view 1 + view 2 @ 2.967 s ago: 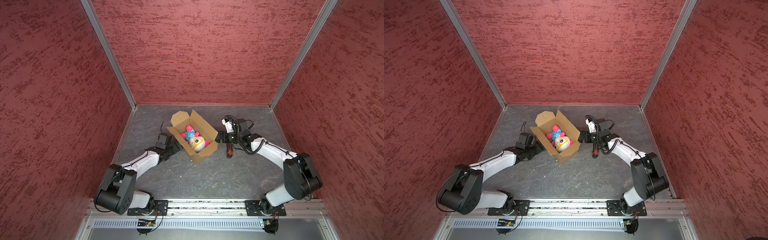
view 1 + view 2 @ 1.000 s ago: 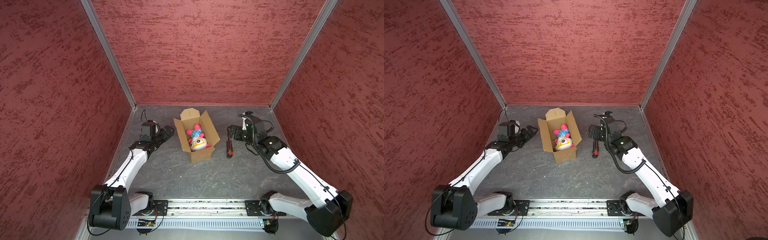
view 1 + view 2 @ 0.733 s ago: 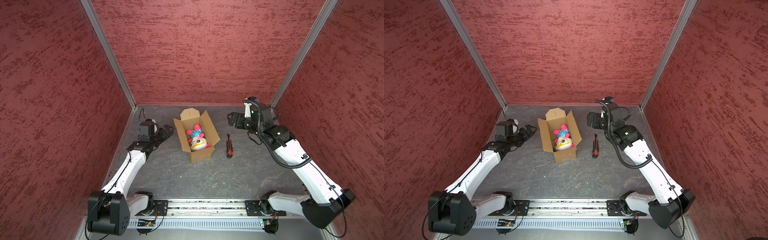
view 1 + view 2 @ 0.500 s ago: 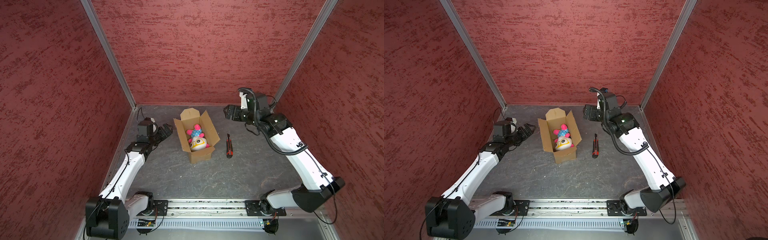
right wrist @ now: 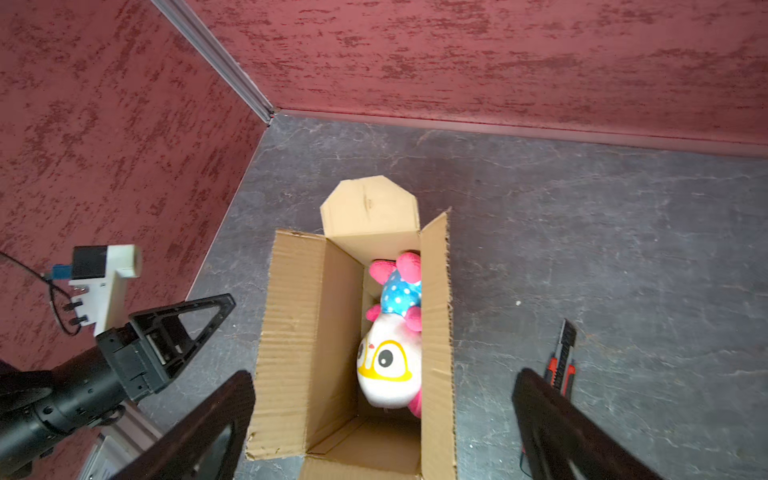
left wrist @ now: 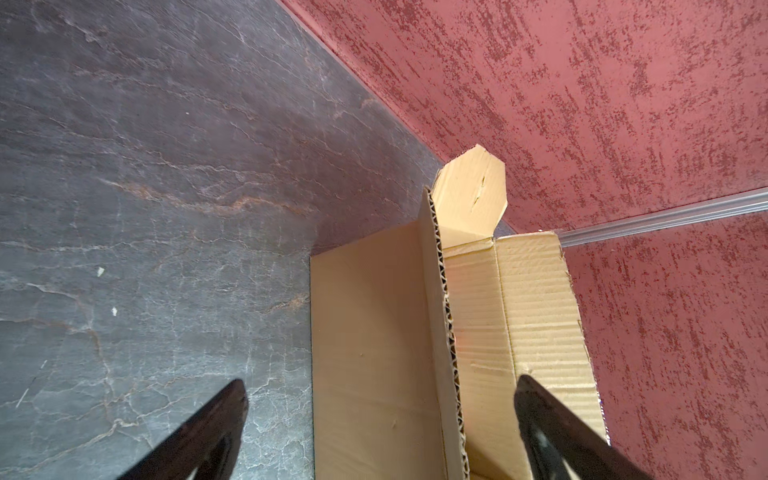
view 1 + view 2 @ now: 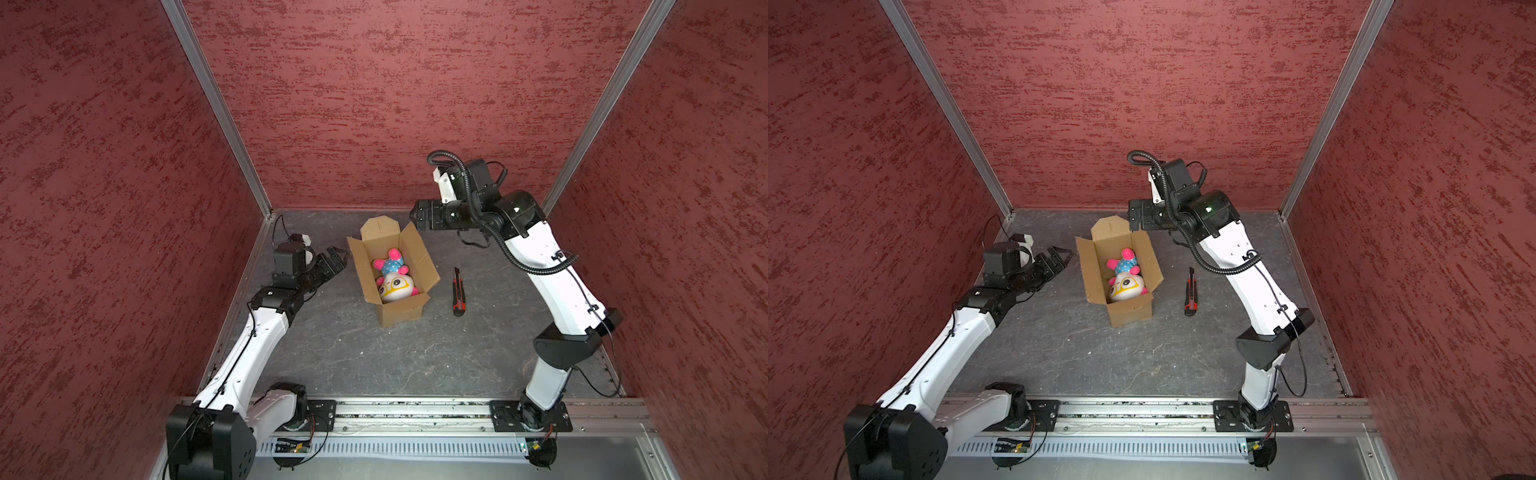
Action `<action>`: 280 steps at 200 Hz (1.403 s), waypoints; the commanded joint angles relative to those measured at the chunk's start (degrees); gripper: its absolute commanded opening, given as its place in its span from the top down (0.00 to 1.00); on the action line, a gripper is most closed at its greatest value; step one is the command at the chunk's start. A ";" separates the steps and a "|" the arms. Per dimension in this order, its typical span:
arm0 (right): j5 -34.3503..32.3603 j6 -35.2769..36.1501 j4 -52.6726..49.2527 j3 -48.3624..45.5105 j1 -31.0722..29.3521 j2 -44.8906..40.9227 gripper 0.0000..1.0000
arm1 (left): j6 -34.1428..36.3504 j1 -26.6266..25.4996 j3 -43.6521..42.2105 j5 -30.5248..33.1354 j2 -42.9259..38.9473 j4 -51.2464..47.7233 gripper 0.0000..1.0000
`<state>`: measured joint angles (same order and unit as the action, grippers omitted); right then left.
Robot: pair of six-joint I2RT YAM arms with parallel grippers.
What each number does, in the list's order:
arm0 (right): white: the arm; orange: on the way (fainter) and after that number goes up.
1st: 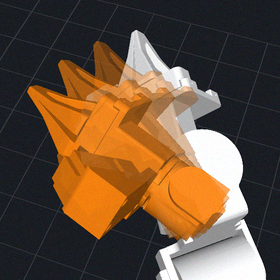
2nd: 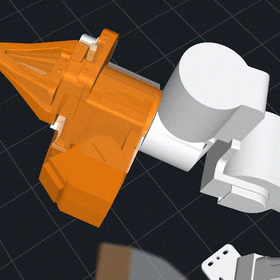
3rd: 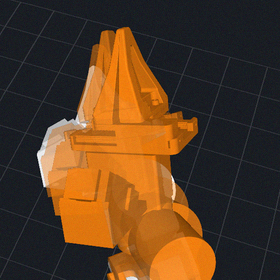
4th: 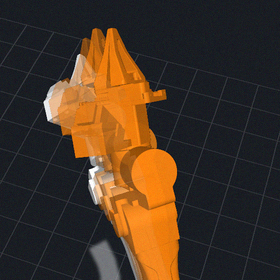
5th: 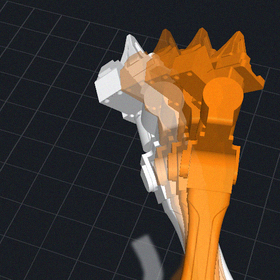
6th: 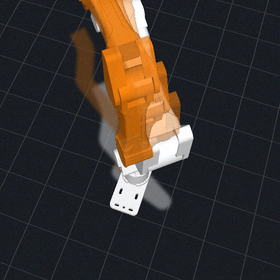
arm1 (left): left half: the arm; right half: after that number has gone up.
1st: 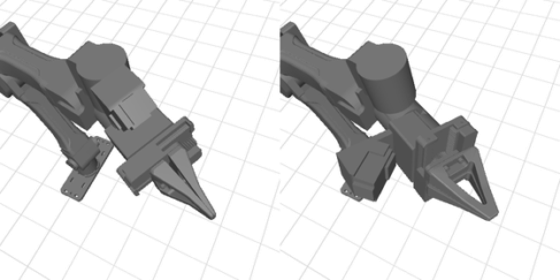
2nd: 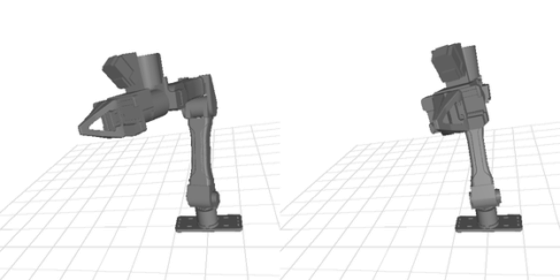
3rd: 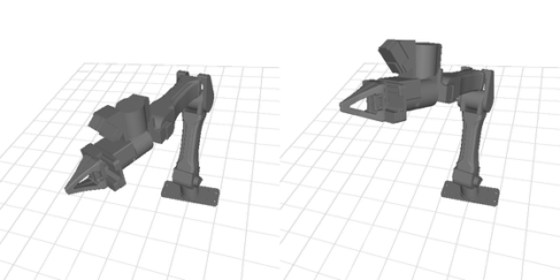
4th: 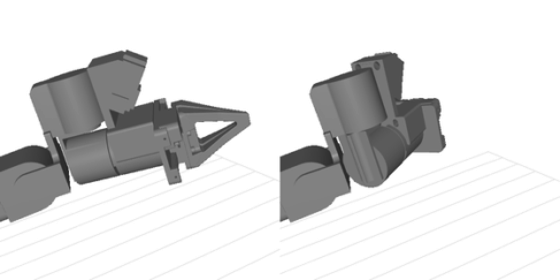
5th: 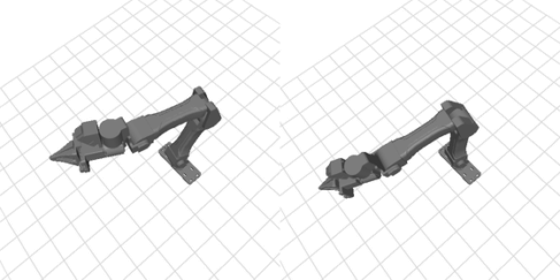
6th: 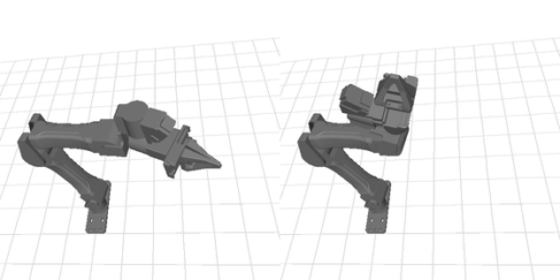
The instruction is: Unpack the express box
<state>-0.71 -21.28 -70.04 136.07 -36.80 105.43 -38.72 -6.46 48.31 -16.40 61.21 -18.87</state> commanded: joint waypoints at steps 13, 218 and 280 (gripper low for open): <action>-0.46 -0.77 -6.55 5.98 -2.41 5.12 0.01 | 0.09 -0.68 -0.20 -1.07 -1.77 1.27 0.00; 2.60 -10.30 -6.62 -0.96 -8.28 16.57 0.15 | -1.89 -6.20 -3.25 -4.89 4.27 7.10 0.00; 2.57 -12.40 -7.32 -3.21 -8.54 18.37 0.15 | -1.82 -6.20 -4.33 -4.99 5.05 7.47 0.00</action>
<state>2.28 -31.79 -75.85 132.57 -44.95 122.54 -40.71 -12.51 44.91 -20.78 65.45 -12.78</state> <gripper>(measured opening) 0.852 0.996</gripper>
